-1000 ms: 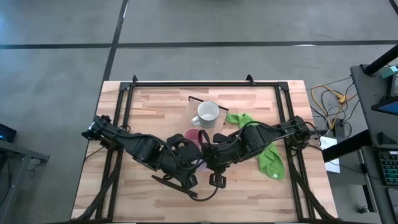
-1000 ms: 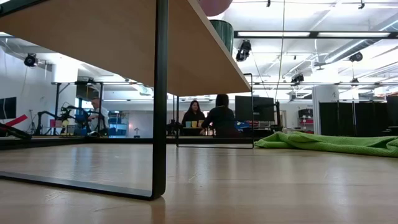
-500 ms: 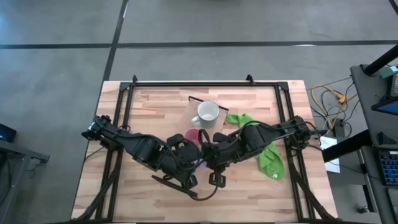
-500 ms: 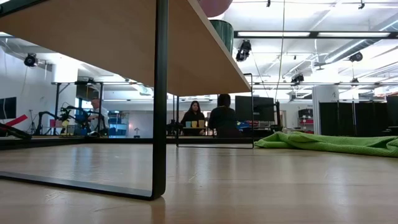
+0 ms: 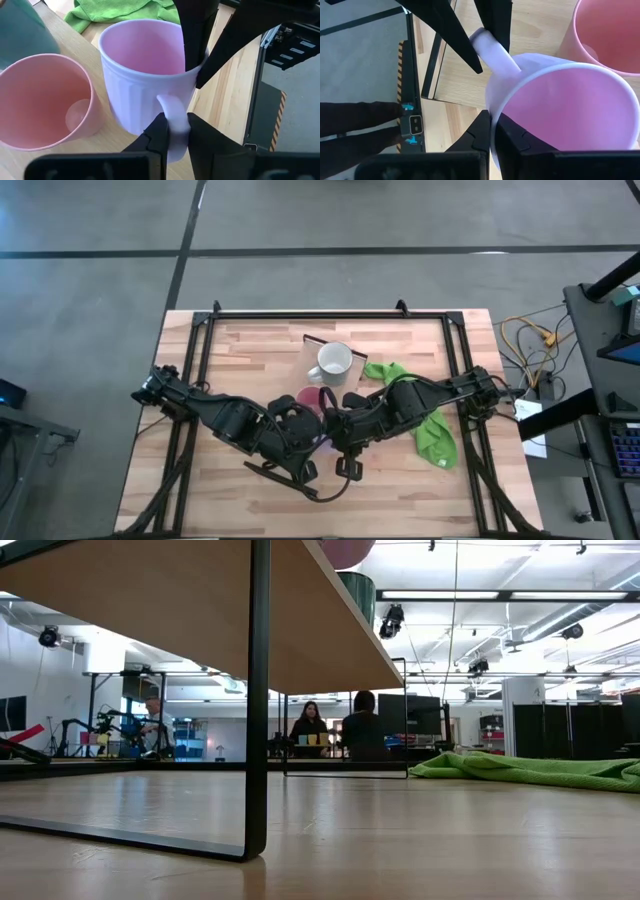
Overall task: Stack small to large cups/mugs on shelf
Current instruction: Put the purple mug on the shelf
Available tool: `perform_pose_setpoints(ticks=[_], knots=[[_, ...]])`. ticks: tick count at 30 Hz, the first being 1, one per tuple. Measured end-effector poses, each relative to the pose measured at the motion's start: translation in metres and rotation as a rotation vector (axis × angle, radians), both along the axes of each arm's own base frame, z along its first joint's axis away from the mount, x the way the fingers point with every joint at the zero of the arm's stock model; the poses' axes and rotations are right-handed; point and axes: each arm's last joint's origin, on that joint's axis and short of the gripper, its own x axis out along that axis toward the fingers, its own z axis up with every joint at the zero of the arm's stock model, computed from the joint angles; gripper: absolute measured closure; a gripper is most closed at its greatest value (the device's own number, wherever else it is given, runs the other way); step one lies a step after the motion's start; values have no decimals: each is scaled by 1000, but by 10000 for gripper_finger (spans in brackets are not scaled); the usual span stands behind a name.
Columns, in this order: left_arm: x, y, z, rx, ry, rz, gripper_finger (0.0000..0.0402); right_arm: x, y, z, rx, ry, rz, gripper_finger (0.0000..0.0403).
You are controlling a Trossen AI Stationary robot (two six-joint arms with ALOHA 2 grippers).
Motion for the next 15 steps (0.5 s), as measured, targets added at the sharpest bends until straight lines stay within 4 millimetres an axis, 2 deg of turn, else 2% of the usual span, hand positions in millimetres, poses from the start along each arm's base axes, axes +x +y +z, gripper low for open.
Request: perform_pose_setpoints(ticks=[4, 15], knots=[[0, 0, 0, 3, 0, 0, 372, 0, 0, 0, -5, 1, 0, 385], [-1, 1, -1, -2, 17, -4, 372, -2, 0, 0, -16, 5, 16, 323]])
